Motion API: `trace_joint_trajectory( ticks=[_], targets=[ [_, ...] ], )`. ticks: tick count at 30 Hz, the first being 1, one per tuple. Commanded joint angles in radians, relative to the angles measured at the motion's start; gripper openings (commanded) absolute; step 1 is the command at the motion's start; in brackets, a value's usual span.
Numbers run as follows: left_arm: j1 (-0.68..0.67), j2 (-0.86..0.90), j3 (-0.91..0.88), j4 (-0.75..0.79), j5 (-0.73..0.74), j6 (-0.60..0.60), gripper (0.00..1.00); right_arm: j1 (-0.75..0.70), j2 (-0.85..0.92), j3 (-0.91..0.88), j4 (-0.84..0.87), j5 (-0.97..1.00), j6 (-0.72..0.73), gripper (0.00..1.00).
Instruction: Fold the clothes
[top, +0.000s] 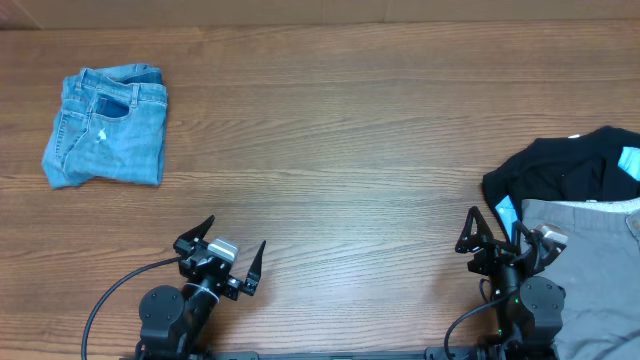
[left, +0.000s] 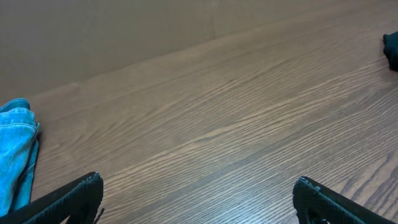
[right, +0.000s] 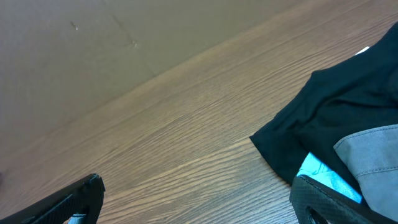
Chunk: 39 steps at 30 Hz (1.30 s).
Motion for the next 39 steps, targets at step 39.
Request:
trace_joint_trajectory(
  ticks=[39],
  targets=[
    [-0.006, 0.824, 1.123, -0.798, -0.055, -0.195, 1.00, -0.003, 1.023, 1.112, -0.718, -0.337, -0.053, 1.00]
  ],
)
